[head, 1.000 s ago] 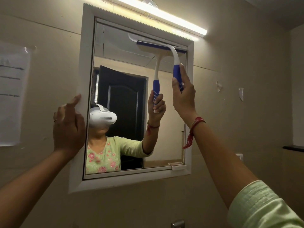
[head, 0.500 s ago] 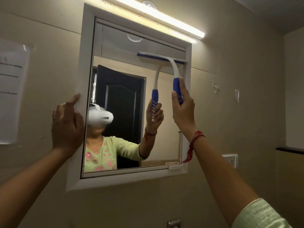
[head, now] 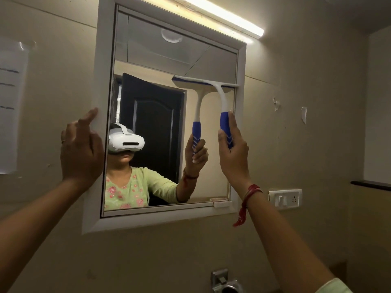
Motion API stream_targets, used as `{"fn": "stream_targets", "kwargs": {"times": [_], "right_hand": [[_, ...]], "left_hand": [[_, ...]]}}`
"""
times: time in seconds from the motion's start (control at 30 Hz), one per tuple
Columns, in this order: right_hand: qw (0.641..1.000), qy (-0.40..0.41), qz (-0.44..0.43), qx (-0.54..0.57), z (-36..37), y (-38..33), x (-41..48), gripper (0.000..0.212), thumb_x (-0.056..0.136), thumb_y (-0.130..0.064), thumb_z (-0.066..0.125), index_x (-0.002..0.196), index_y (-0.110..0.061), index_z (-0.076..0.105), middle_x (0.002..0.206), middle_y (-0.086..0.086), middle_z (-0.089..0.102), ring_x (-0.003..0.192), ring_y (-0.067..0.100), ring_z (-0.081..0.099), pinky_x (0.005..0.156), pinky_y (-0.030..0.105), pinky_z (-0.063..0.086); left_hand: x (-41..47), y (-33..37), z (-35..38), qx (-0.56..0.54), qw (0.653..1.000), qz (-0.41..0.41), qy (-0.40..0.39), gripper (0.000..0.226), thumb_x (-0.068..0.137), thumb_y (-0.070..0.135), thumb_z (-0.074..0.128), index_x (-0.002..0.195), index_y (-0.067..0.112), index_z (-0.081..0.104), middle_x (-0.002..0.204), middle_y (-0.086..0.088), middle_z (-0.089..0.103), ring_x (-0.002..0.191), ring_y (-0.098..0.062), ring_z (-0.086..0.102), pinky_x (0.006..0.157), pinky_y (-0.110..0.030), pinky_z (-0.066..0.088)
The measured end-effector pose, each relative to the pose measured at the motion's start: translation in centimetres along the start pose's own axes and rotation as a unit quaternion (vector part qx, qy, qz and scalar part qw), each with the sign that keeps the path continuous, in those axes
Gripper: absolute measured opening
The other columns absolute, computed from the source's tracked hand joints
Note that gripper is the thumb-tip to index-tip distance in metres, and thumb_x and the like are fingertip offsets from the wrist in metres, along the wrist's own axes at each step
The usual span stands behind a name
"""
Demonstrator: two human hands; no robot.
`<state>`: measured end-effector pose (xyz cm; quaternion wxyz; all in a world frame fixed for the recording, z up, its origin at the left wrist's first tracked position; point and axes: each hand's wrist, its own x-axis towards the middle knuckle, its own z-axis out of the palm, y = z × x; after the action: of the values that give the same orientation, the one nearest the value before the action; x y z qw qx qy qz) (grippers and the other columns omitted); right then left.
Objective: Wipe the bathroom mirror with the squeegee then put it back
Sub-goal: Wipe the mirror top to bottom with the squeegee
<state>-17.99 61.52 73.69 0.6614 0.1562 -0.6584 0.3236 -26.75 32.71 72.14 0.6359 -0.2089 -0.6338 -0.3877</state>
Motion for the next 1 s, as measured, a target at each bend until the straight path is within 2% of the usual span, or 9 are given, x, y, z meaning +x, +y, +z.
{"fn": "stream_targets", "kwargs": {"times": [0.13, 0.23, 0.37, 0.43, 0.57, 0.7, 0.8, 1.0], "right_hand": [[1.0, -0.003, 0.003, 0.003, 0.0, 0.1, -1.8, 0.054, 0.088, -0.043, 0.041, 0.137, -0.036, 0.019, 0.124, 0.011, 0.057, 0.086, 0.005, 0.058, 0.081, 0.005, 0.045], [1.0, -0.01, 0.006, 0.016, 0.1, 0.4, -3.0, 0.053, 0.09, -0.038, 0.043, 0.138, -0.035, 0.019, 0.117, 0.012, 0.058, 0.08, -0.005, 0.056, 0.078, 0.005, 0.046], [1.0, -0.01, 0.006, 0.021, 0.1, 1.1, -4.6, 0.053, 0.093, -0.027, 0.046, 0.139, -0.031, 0.02, 0.11, -0.013, 0.054, 0.085, -0.009, 0.056, 0.075, 0.003, 0.045], [1.0, -0.012, 0.008, 0.023, 0.0, 1.3, -5.4, 0.053, 0.093, -0.028, 0.045, 0.14, -0.03, 0.02, 0.109, -0.014, 0.053, 0.083, -0.008, 0.056, 0.075, 0.004, 0.046], [1.0, -0.017, 0.01, 0.02, -0.3, 1.8, -7.2, 0.054, 0.093, -0.032, 0.043, 0.142, -0.027, 0.02, 0.097, -0.026, 0.053, 0.078, -0.006, 0.056, 0.074, 0.005, 0.046], [0.999, -0.025, 0.011, 0.022, -0.6, 2.3, -9.1, 0.053, 0.096, -0.028, 0.044, 0.142, -0.028, 0.019, 0.105, -0.039, 0.052, 0.077, -0.006, 0.057, 0.071, 0.003, 0.045], [0.999, -0.028, 0.019, 0.024, -0.8, 2.7, -10.7, 0.054, 0.095, -0.035, 0.041, 0.144, -0.028, 0.019, 0.105, -0.041, 0.05, 0.077, -0.004, 0.057, 0.071, 0.004, 0.045], [0.999, -0.029, 0.032, 0.017, -1.2, 2.7, -13.2, 0.054, 0.095, -0.033, 0.041, 0.143, -0.029, 0.017, 0.11, -0.043, 0.047, 0.076, -0.003, 0.057, 0.071, 0.004, 0.045]], "left_hand": [[-0.1, 0.0, 0.1, -0.003, 1.0, -0.005, -0.003, 0.044, 0.093, 0.019, 0.026, 0.135, 0.021, 0.037, 0.107, -0.025, 0.048, 0.095, -0.036, 0.042, 0.086, -0.047, 0.035], [-0.2, -0.1, 0.1, 0.002, 1.0, -0.002, -0.003, 0.046, 0.092, 0.015, 0.027, 0.136, 0.022, 0.037, 0.106, -0.025, 0.049, 0.095, -0.034, 0.042, 0.087, -0.042, 0.032], [-0.1, -0.2, 0.2, 0.003, 1.0, -0.005, 0.002, 0.045, 0.093, 0.014, 0.027, 0.136, 0.022, 0.037, 0.107, -0.025, 0.049, 0.097, -0.035, 0.043, 0.085, -0.04, 0.032], [-0.2, -0.2, 0.2, 0.006, 1.0, 0.002, 0.004, 0.044, 0.093, 0.014, 0.027, 0.136, 0.021, 0.038, 0.106, -0.025, 0.049, 0.096, -0.034, 0.043, 0.086, -0.038, 0.032], [-0.2, -0.2, 0.3, 0.006, 1.0, -0.006, 0.009, 0.044, 0.094, 0.013, 0.028, 0.136, 0.022, 0.038, 0.107, -0.024, 0.049, 0.097, -0.033, 0.043, 0.084, -0.038, 0.033], [-0.3, 0.1, 0.3, 0.011, 1.0, -0.01, 0.019, 0.045, 0.093, 0.01, 0.028, 0.135, 0.021, 0.04, 0.109, -0.023, 0.05, 0.1, -0.033, 0.045, 0.084, -0.034, 0.034], [-0.4, 0.1, 0.3, 0.017, 1.0, -0.008, 0.02, 0.046, 0.092, 0.008, 0.029, 0.136, 0.019, 0.041, 0.108, -0.024, 0.051, 0.099, -0.031, 0.046, 0.087, -0.031, 0.032], [-0.3, 0.0, 0.5, 0.026, 0.999, -0.005, 0.029, 0.047, 0.092, 0.009, 0.028, 0.136, 0.019, 0.041, 0.117, -0.02, 0.053, 0.096, -0.024, 0.046, 0.091, -0.027, 0.032]]}}
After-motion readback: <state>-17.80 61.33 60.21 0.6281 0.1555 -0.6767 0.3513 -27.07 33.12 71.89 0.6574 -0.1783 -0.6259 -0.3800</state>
